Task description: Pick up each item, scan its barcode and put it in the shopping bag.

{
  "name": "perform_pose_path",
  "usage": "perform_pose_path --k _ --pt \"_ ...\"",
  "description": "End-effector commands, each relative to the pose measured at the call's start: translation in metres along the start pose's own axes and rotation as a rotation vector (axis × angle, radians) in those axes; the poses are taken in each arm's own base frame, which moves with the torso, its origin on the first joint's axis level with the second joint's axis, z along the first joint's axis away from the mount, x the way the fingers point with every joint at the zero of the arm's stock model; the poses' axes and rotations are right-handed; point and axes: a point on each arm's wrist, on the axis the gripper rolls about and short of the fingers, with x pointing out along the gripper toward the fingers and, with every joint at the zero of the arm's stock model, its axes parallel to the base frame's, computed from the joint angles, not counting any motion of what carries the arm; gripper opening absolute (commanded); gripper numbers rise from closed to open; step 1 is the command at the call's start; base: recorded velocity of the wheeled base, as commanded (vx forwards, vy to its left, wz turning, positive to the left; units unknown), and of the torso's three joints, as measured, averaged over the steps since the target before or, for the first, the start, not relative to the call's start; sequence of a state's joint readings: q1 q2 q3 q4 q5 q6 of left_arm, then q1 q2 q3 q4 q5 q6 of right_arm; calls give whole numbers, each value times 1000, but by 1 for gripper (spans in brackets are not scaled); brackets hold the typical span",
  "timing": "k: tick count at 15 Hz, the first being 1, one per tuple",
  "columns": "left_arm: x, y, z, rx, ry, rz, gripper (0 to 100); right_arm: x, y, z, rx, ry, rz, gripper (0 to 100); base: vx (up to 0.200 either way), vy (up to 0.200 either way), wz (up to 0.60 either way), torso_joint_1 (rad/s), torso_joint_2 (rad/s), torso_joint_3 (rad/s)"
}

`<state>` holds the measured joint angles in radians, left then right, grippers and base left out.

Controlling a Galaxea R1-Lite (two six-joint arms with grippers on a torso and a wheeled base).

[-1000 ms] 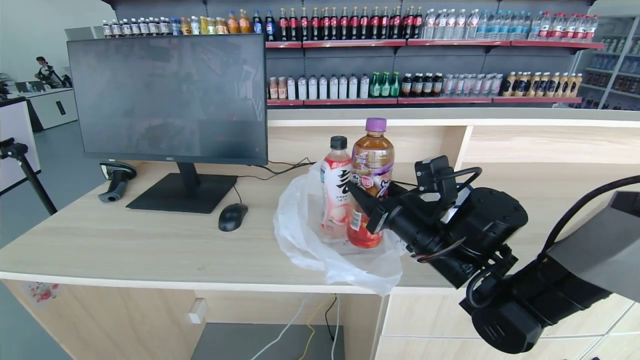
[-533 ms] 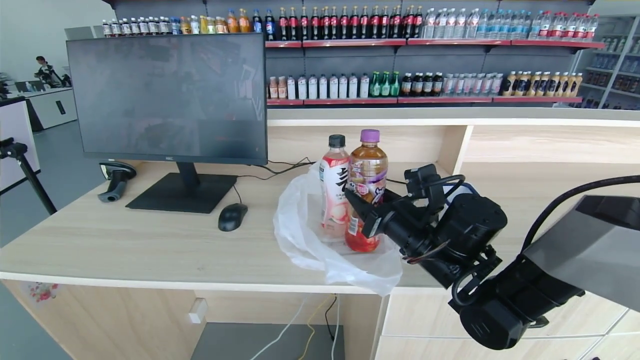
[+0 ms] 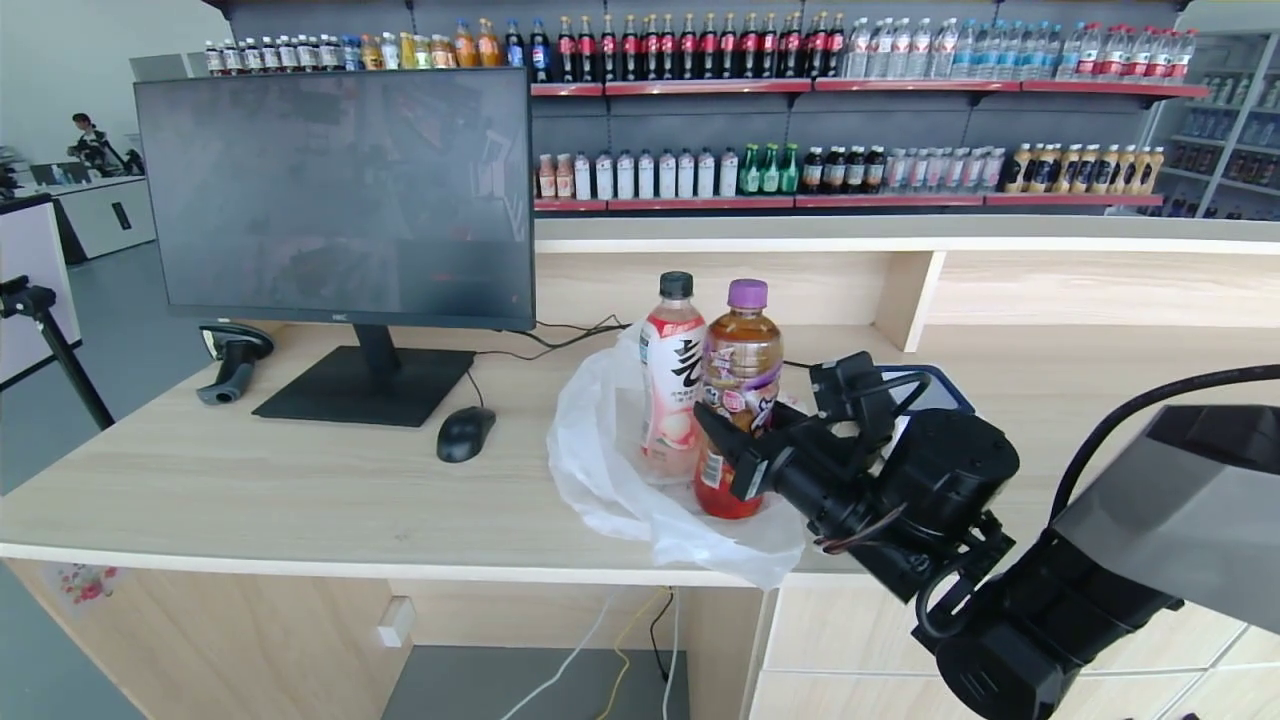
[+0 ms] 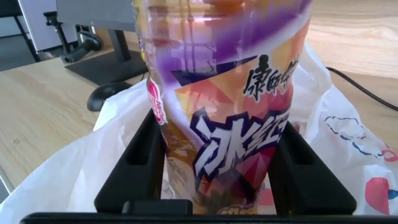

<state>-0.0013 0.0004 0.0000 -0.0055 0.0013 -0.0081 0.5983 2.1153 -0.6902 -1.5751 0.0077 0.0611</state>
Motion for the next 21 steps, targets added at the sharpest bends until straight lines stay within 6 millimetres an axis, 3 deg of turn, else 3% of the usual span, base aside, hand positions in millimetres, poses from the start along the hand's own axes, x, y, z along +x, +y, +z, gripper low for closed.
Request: perform_pose_path --k 1,13,14,17,20,21 --pt "0 0 0 0 -1 0 100 -2 0 -2 1 12 1 0 0 0 0 0 0 0" --pt "0 0 0 3 -1 -2 100 -7 1 -5 22 37 0 0 0 0 0 0 0 0" --pt "0 0 0 3 -1 0 100 -7 1 -4 24 35 -1 100 0 0 0 0 0 0" --pt "0 0 0 2 2 0 100 -20 7 -1 26 56 16 100 0 0 0 0 0 0" --pt "0 0 0 2 2 -2 100 -41 8 17 26 42 17 100 0 0 0 0 0 0" --pt "0 0 0 0 2 0 100 -78 9 52 26 -19 20 100 0 0 0 0 0 0"
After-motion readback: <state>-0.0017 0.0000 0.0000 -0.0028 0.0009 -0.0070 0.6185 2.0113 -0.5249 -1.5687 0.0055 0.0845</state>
